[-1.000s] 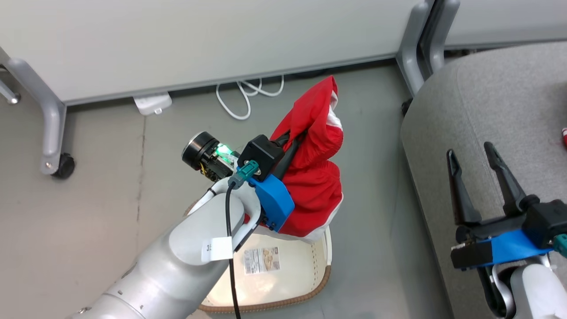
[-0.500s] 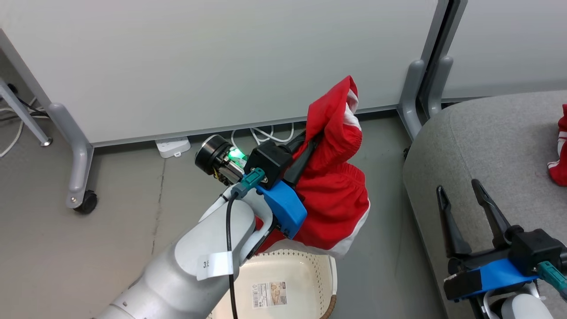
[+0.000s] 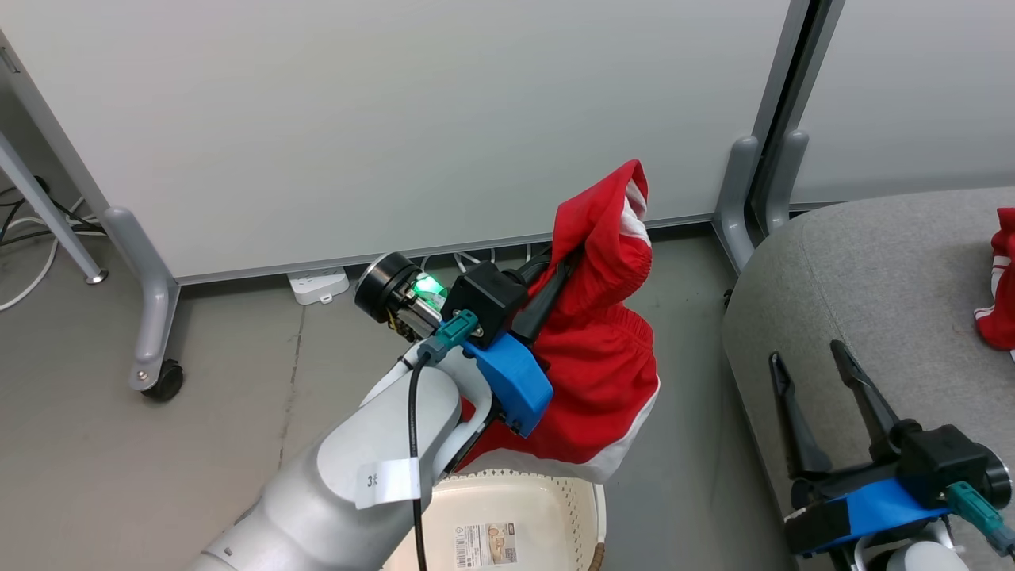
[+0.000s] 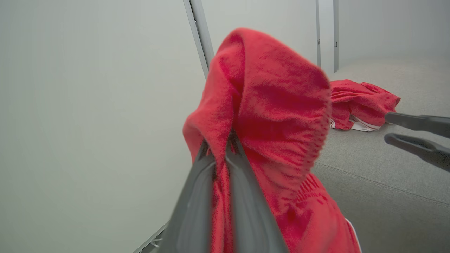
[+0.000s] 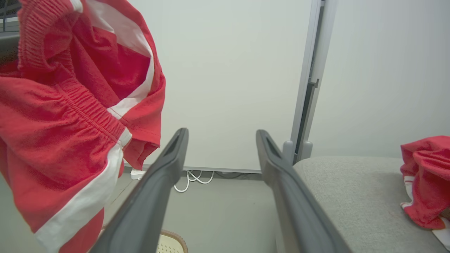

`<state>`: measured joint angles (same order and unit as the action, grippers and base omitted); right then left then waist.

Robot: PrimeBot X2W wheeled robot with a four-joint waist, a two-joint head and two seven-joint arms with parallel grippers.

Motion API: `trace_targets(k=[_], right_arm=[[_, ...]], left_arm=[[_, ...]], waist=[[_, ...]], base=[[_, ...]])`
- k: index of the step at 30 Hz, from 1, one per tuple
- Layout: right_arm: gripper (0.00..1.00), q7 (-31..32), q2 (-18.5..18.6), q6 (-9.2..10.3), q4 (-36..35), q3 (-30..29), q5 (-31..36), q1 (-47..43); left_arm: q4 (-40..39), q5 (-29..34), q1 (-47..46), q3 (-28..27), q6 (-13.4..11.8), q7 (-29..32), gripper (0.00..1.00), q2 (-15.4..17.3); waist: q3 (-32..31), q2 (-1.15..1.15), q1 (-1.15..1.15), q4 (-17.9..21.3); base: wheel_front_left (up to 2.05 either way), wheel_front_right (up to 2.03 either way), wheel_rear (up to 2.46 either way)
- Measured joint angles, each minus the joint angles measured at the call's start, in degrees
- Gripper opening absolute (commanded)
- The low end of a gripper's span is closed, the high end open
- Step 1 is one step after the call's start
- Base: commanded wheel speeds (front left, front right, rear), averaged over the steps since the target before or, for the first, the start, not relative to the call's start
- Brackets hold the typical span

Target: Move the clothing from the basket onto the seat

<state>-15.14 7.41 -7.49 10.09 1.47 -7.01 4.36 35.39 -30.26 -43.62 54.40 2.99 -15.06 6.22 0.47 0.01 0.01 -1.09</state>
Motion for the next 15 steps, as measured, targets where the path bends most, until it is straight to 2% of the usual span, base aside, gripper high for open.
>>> trace_targets(k=[6, 15], right_arm=[[1.00, 0.00, 0.49, 0.00, -0.10, 3.03, -0.10, 0.36], [1.00, 0.00, 3.79, 0.00, 0.01, 13.55, -0.93, 5.58]], left_arm=[[-0.08, 0.00, 0.00, 0.13, 0.00, 0.00, 0.00, 0.00], [-0.30, 0.00, -0.05, 0.43, -0.10, 0.00, 0.00, -0.46]], waist=[[0.05, 0.00, 0.00, -0.13], [0.91, 0.00, 0.00, -0.46]], base=[[0.00, 0.00, 0.00], [0.00, 0.00, 0.00]])
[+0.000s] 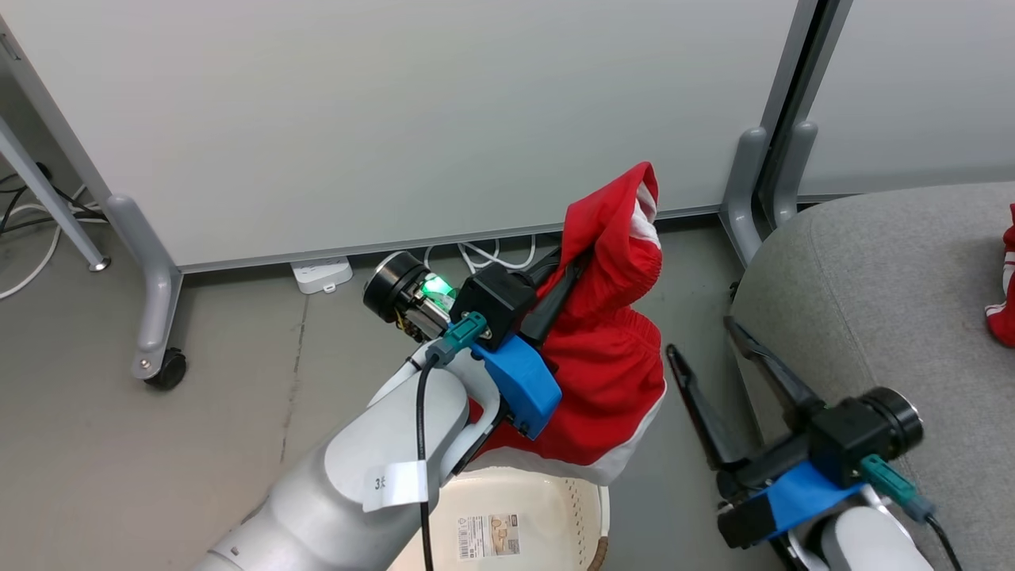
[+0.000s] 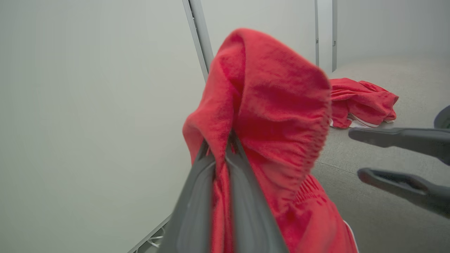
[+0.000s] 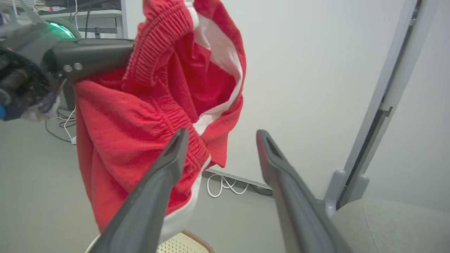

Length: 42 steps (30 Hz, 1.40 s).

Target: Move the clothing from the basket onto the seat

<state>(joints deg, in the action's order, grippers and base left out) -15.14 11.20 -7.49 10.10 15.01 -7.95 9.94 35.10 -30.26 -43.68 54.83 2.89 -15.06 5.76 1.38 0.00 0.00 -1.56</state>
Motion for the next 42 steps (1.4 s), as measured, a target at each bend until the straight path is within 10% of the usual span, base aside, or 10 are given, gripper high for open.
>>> trace_targets(k=[36, 37, 38, 39, 42], right_arm=[[1.00, 0.00, 6.45, 0.00, 18.75, 31.77, -9.11, 24.60], [0.96, 0.00, 6.38, 0.00, 18.93, 31.88, -9.47, 24.80], [0.27, 0.00, 6.31, 0.00, 19.05, 31.92, -9.80, 24.88], [0.00, 0.00, 6.20, 0.00, 19.17, 32.05, -10.09, 24.94], [0.00, 0.00, 6.02, 0.00, 19.50, 32.55, -10.87, 25.02]], left_arm=[[-1.18, 1.54, -2.78, 2.16, 0.99, -0.01, 0.00, -2.53], [-1.18, 1.56, -2.86, 2.18, 0.99, -0.01, 0.00, -2.55], [-1.19, 1.59, -2.90, 2.18, 0.99, -0.01, 0.00, -2.57], [-1.19, 1.59, -2.90, 2.16, 0.99, -0.01, 0.00, -2.57], [-1.18, 1.60, -2.90, 2.16, 1.00, -0.01, 0.00, -2.60]], waist=[[4.11, 0.00, -0.01, -3.73], [4.14, 0.00, -0.01, -3.78], [4.15, 0.00, -0.01, -3.83], [4.14, 0.00, -0.01, -3.87], [4.07, 0.00, 0.00, -3.92]], base=[[0.00, 0.00, 0.00], [0.00, 0.00, 0.00], [0.00, 0.00, 0.00], [0.00, 0.00, 0.00], [0.00, 0.00, 0.00]])
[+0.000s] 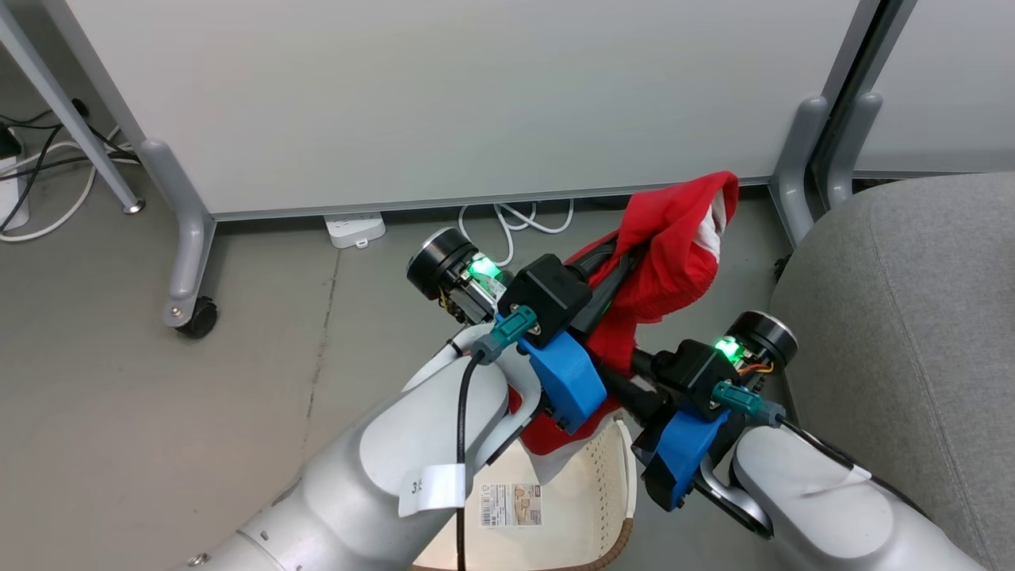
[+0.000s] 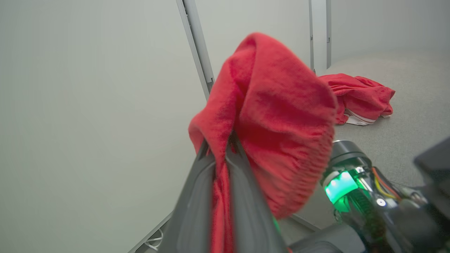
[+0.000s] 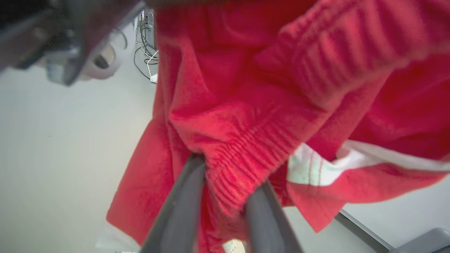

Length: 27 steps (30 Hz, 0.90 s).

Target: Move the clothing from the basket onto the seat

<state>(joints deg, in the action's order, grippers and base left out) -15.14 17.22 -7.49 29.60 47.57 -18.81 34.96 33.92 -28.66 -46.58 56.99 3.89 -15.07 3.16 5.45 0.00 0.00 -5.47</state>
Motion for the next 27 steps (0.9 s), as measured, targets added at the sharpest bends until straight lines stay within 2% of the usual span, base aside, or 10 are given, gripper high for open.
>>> trace_targets(k=[25, 26, 27], right_arm=[[0.00, 0.00, 0.13, 0.00, 0.00, 0.16, -0.43, 0.03], [0.00, 0.00, 0.14, 0.00, 0.00, 0.15, -0.43, 0.03], [0.00, 0.00, 0.15, 0.00, 0.00, 0.14, -0.43, 0.03]], left_arm=[[0.49, 0.94, 0.10, -0.63, 0.25, 0.00, 0.00, -0.19], [0.60, 0.94, 0.10, -0.65, 0.25, 0.00, 0.29, -0.19], [0.68, 0.96, 0.10, -0.67, 0.25, 0.00, 1.00, -0.20]], waist=[[-0.47, 0.00, 0.00, 0.14], [-0.45, 0.00, 0.00, 0.14], [-0.42, 0.00, 0.00, 0.13]], base=[[0.00, 0.00, 0.00], [0.00, 0.00, 0.00], [0.00, 0.00, 0.00]])
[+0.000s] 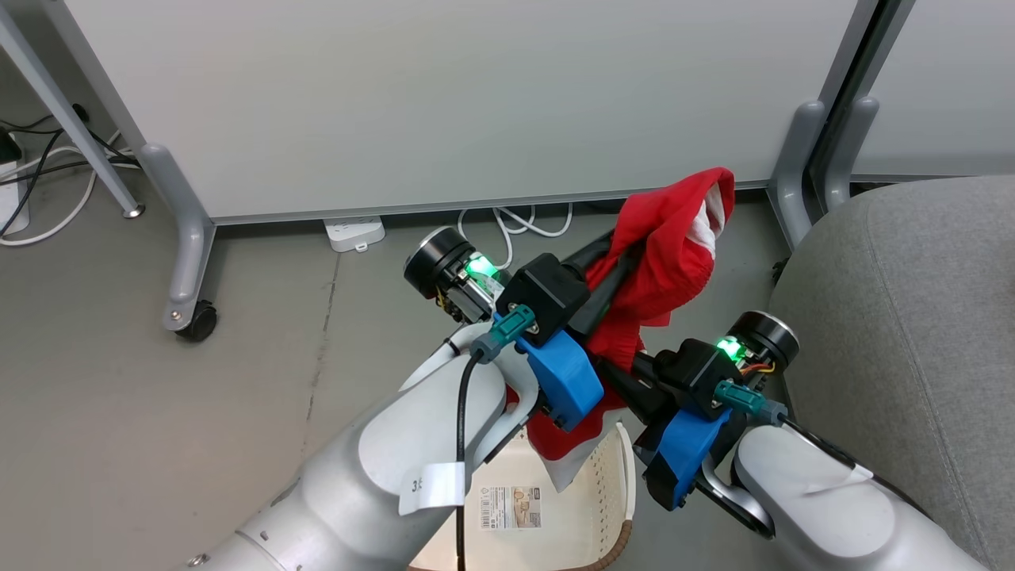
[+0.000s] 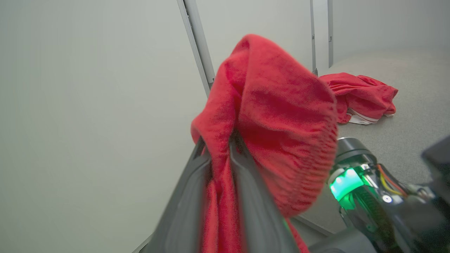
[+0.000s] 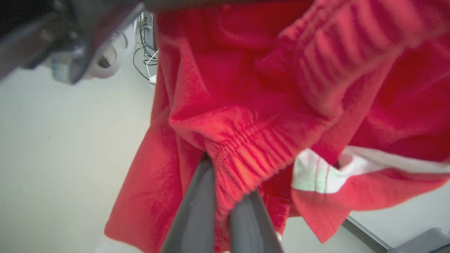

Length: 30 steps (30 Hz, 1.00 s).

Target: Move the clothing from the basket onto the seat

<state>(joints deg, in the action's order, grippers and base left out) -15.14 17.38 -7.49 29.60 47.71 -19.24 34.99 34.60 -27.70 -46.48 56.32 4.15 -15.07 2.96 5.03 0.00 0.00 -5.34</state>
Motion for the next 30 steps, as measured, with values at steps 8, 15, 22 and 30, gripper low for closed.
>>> trace_targets(k=[8, 15, 22, 30], right_arm=[[0.00, 0.01, 0.10, 0.00, -0.01, -0.05, 0.02, -0.03], [0.00, 0.01, 0.14, 0.00, -0.01, -0.15, 0.14, -0.04], [0.00, 0.01, 0.12, 0.00, -0.14, -1.77, 0.46, -0.03], [0.00, 0.00, 0.11, 0.00, -0.78, -7.83, 0.59, -0.26]], left_arm=[[-0.01, 0.13, 0.00, -0.33, -0.15, 0.00, 1.00, -0.01], [-0.05, 0.49, -0.02, -0.57, -0.31, 0.00, 1.00, -0.03], [-0.23, 0.99, -0.06, -1.13, -0.66, 0.00, 1.00, -0.03], [-0.60, 1.60, -0.59, -1.79, -1.11, 0.00, 1.00, -0.02]], waist=[[0.35, 0.00, 0.00, 0.03], [0.80, 0.00, 0.00, 0.25], [1.74, 0.00, 0.00, 0.98], [4.18, 0.00, 0.00, 2.87]], base=[[0.00, 0.00, 0.00], [0.00, 0.00, 0.00], [0.00, 0.00, 0.00], [0.00, 0.00, 0.00]])
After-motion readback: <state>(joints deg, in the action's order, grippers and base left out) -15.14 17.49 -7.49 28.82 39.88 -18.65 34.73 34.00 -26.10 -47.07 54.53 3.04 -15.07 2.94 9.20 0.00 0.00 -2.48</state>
